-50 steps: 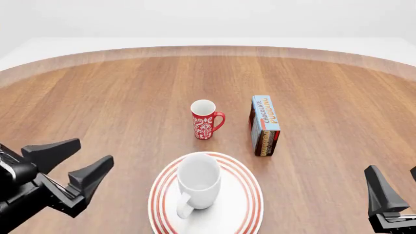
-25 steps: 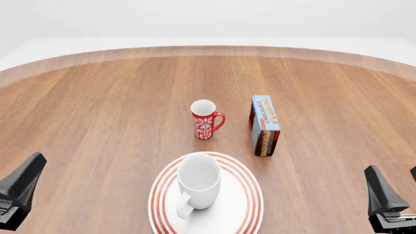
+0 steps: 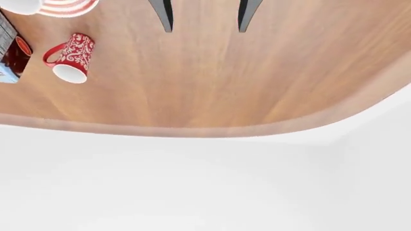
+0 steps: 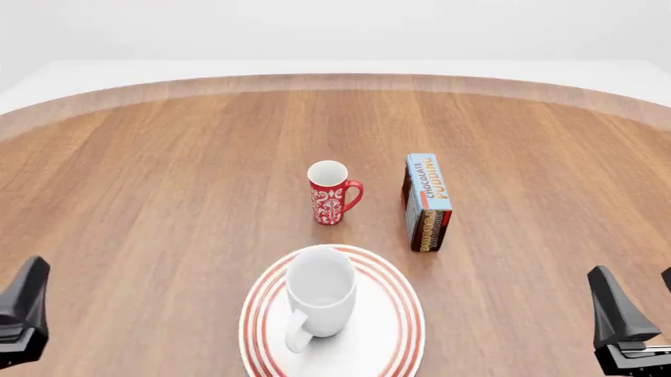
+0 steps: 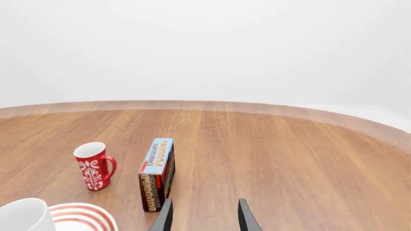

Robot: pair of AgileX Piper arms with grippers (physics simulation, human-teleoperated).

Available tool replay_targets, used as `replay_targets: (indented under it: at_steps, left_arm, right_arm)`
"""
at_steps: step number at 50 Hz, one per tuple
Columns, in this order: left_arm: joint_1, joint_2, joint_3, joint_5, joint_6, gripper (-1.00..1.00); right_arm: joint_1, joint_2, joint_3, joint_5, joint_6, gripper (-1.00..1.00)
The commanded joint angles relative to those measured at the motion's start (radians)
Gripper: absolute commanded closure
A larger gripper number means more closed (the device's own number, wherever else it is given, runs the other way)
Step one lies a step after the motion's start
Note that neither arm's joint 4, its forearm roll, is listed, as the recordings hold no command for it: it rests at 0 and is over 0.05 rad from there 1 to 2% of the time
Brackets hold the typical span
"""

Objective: Pick up the white mug and put it on the plate, and put the chocolate pudding to the right of the plate.

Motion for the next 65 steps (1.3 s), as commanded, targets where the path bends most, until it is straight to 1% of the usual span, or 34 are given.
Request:
replay_targets:
  at_steps: [1, 3, 5, 19, 24, 28, 31, 38, 46, 49, 55, 58, 65]
  left_arm:
    - [0.060, -0.008, 0.067, -0.060, 0.016, -1.00]
    - [0.083, -0.008, 0.074, -0.077, 0.034, -1.00]
    - [0.080, -0.008, 0.077, -0.089, 0.024, -1.00]
    - [0.092, -0.008, 0.083, -0.138, 0.025, -1.00]
    - [0.107, -0.008, 0.081, -0.164, 0.013, -1.00]
    - [0.108, -0.008, 0.080, -0.170, 0.016, -1.00]
    - [0.103, -0.008, 0.083, -0.169, 0.034, -1.00]
    - [0.105, -0.008, 0.084, -0.179, 0.030, -1.00]
    - [0.105, -0.008, 0.085, -0.183, 0.027, -1.00]
    - [0.101, -0.008, 0.085, -0.183, 0.028, -1.00]
    - [0.098, -0.008, 0.086, -0.184, 0.024, -1.00]
    - [0.096, -0.008, 0.086, -0.185, 0.024, -1.00]
    - [0.090, -0.008, 0.085, -0.183, 0.029, -1.00]
  right_arm:
    - [0.000, 0.000, 0.000, -0.001, -0.001, -1.00]
    - [0.000, 0.000, 0.000, -0.001, -0.002, -1.00]
    - [0.001, 0.000, 0.000, -0.002, -0.003, -1.00]
    - [-0.002, 0.000, -0.001, -0.002, -0.005, -1.00]
    - [-0.002, 0.000, -0.002, -0.004, -0.005, -1.00]
    - [-0.003, 0.000, -0.002, -0.007, -0.007, -1.00]
    - [-0.006, 0.000, -0.003, -0.010, -0.012, -1.00]
    - [-0.018, 0.000, -0.007, -0.014, -0.019, -1.00]
    - [-0.024, 0.000, -0.039, 0.008, -0.023, -1.00]
    - [-0.022, 0.000, -0.044, 0.013, -0.034, -1.00]
    - [-0.007, 0.000, -0.072, 0.035, -0.046, -1.00]
    - [0.018, 0.000, -0.103, 0.060, -0.051, -1.00]
    - [0.060, 0.000, -0.137, 0.078, -0.073, -1.00]
